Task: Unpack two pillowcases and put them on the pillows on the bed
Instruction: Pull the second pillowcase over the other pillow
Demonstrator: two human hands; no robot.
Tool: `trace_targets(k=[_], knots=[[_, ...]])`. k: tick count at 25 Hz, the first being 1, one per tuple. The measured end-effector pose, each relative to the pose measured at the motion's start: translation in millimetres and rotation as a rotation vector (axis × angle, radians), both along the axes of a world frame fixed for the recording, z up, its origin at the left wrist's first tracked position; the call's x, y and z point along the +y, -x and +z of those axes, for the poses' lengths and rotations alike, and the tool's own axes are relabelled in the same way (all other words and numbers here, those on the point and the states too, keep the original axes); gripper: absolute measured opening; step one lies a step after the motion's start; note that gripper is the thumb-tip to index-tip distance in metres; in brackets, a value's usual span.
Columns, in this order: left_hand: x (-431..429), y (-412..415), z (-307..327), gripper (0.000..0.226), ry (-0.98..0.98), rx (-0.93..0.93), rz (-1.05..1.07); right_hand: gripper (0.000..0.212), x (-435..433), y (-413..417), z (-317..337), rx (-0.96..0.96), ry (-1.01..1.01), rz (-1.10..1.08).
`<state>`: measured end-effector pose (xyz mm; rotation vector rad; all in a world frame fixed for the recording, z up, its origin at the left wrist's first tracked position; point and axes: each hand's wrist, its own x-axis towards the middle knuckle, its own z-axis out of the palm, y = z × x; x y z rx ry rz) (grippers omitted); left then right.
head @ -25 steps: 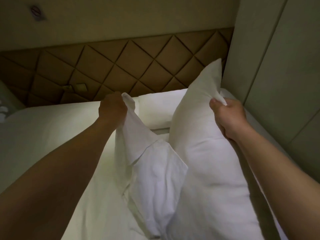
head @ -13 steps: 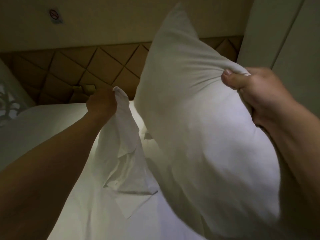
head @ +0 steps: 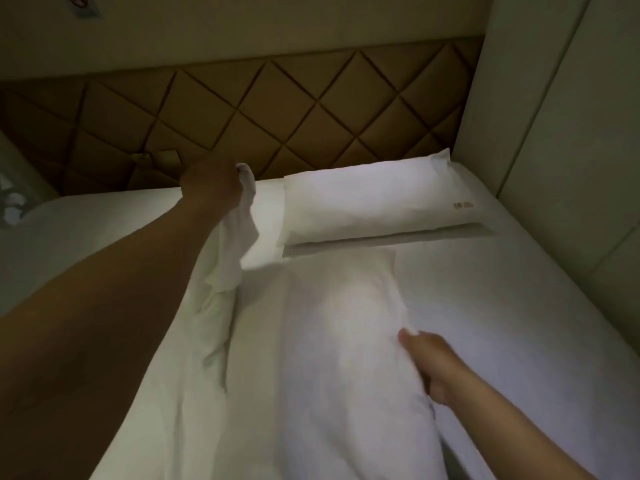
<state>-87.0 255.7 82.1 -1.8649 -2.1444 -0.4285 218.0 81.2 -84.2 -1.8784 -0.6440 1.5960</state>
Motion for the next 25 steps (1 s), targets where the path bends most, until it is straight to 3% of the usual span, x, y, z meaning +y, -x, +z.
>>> trace_targets(k=[2, 4, 6, 11, 15, 18, 20, 21, 23, 25], knots=[[-0.3, -7.7, -15.0, 0.026, 0.020, -0.013, -0.037, 0.030, 0.1, 7.7, -32.8, -0.444, 0.035, 0.385], [-0.5, -21.5, -20.1, 0.026, 0.025, -0.038, -0.107, 0.020, 9.2, 20.4, -22.5, -0.567, -0.042, 0.549], [1.2, -39.3, -18.3, 0.027, 0.044, -0.058, -0.216, 0.022, 28.7, 32.2, 0.6, -0.439, -0.185, 0.481], [-9.8, -91.3, 8.0, 0.028, 0.027, -0.173, -0.404, 0.075, 67.9, 55.6, 38.2, -0.276, -0.460, 0.496], [-21.6, -117.3, 22.5, 0.029, -0.009, -0.263, -0.516, 0.095, 90.0, 80.0, 47.9, -0.186, -0.605, 0.524], [-27.2, -119.5, 41.8, 0.024, -0.066, -0.285, -0.586, 0.049, 108.5, 95.2, 59.7, -0.330, -0.704, 0.395], [-21.2, -102.0, 40.8, 0.027, -0.026, -0.353, -0.628, 0.037, 117.5, 92.5, 81.8, -0.159, -0.702, 0.219], [-17.3, -87.2, 31.9, 0.041, 0.031, -0.455, -0.611, 0.039, 121.1, 87.1, 95.2, -0.053, -0.672, 0.158], [-18.8, -58.2, -5.9, 0.060, 0.196, -0.718, -0.400, 0.035, 124.5, 69.3, 119.9, 0.091, -0.658, 0.112], [-37.6, -39.2, -60.2, 0.055, 0.496, -0.895, -0.113, 0.030, 126.9, 50.8, 137.0, 0.316, -0.639, 0.083]])
